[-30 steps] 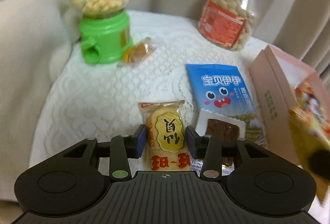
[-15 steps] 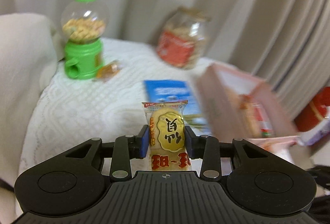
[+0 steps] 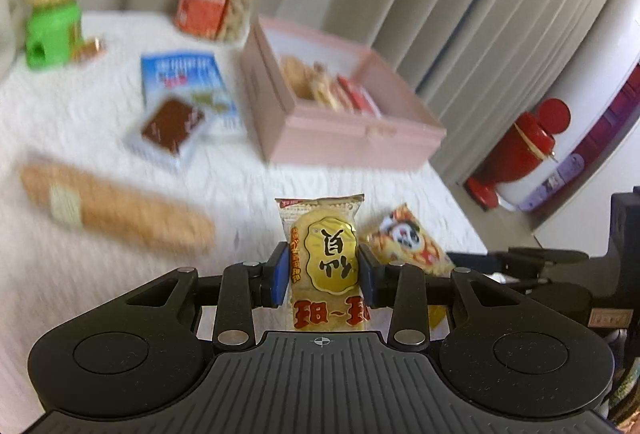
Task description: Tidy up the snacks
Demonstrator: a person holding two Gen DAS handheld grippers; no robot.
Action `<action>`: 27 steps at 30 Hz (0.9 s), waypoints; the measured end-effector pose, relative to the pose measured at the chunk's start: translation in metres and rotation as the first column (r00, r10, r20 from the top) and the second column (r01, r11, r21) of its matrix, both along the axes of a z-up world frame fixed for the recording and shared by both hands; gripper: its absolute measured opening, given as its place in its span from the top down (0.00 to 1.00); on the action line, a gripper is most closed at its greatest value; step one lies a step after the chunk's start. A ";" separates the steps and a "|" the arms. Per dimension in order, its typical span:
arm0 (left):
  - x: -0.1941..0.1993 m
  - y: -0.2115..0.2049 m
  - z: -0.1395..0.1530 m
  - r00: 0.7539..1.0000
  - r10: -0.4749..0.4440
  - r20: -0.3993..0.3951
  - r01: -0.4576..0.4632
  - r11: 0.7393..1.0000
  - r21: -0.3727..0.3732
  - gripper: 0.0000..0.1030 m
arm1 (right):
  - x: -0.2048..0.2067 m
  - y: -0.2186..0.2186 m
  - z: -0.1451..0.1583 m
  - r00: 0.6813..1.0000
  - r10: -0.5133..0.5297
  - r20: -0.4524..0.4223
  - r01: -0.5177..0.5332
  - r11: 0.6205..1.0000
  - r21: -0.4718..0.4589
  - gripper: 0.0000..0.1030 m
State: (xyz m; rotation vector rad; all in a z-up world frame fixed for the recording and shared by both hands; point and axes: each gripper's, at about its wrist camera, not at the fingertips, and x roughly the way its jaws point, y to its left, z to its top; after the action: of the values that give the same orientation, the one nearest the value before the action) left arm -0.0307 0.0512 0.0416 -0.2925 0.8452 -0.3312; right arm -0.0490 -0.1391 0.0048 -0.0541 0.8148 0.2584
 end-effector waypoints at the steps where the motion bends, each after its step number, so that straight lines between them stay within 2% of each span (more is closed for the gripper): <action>1: -0.001 0.001 -0.004 1.000 0.005 -0.012 -0.005 1.000 -0.005 0.61 | -0.001 -0.001 -0.003 1.000 -0.002 -0.004 0.002 1.000 -0.003 0.41; 4: -0.008 0.008 -0.010 0.999 0.031 -0.016 -0.031 0.999 -0.009 0.61 | -0.003 0.000 -0.004 1.000 -0.004 -0.004 0.004 1.000 -0.027 0.35; 6: -0.014 0.017 -0.008 0.999 0.049 -0.006 -0.049 0.999 -0.018 0.61 | -0.007 0.002 0.002 1.000 0.004 0.022 -0.003 0.999 -0.042 0.35; 10: -0.025 0.042 -0.001 0.993 0.112 0.039 -0.112 0.994 -0.010 0.61 | -0.006 0.014 0.038 0.993 0.009 0.115 -0.007 1.000 -0.025 0.31; 13: -0.037 0.070 0.001 0.980 0.190 0.067 -0.188 0.982 -0.029 0.61 | 0.017 0.045 0.075 0.988 0.082 0.128 -0.088 0.995 0.043 0.21; 17: -0.051 0.109 -0.002 0.947 0.310 0.089 -0.308 0.951 -0.032 0.61 | 0.079 0.125 0.104 0.973 0.213 0.090 -0.220 0.973 0.075 0.20; 19: -0.053 0.126 -0.010 0.938 0.339 0.066 -0.335 0.940 -0.072 0.61 | 0.122 0.175 0.103 0.964 0.260 0.049 -0.263 0.962 0.071 0.20; 22: -0.053 0.137 -0.025 0.942 0.333 0.029 -0.329 0.939 -0.101 0.61 | 0.181 0.233 0.088 0.968 0.251 0.009 -0.251 0.966 0.071 0.20; 24: -0.056 0.135 -0.030 0.948 0.315 0.046 -0.309 0.946 -0.099 0.61 | 0.216 0.263 0.071 0.975 0.219 -0.029 -0.217 0.974 0.069 0.22; 27: -0.057 0.135 -0.030 0.955 0.289 0.065 -0.282 0.954 -0.101 0.61 | 0.253 0.297 0.046 0.973 0.212 -0.093 -0.207 0.977 0.055 0.31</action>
State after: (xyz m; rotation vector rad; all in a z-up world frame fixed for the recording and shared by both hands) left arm -0.0878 0.1859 0.0121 -0.4784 0.6992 -0.1093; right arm 0.2043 0.1577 0.0506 -0.0861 0.9016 0.4819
